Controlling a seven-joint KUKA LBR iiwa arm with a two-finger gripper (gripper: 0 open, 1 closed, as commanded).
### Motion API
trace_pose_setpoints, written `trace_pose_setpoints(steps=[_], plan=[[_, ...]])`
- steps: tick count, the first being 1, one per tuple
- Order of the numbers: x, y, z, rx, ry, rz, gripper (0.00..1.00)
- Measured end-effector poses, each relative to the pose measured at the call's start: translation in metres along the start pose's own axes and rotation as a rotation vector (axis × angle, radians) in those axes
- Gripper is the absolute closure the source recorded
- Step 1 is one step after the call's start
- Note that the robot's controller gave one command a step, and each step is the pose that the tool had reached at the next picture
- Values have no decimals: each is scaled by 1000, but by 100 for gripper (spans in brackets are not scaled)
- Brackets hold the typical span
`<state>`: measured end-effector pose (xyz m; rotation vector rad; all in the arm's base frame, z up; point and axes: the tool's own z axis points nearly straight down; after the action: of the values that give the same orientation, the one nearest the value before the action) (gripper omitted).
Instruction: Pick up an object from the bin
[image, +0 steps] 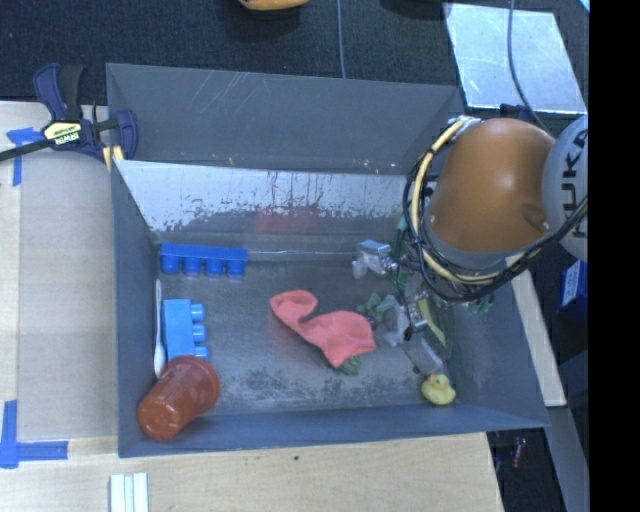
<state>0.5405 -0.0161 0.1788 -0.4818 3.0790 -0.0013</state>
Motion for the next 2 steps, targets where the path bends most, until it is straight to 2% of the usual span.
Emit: trace_pose_setpoints(steps=[1,2], plan=[[-5,0,-74,3,-13,12,0],[16,25,-10,4,-13,-70,0]])
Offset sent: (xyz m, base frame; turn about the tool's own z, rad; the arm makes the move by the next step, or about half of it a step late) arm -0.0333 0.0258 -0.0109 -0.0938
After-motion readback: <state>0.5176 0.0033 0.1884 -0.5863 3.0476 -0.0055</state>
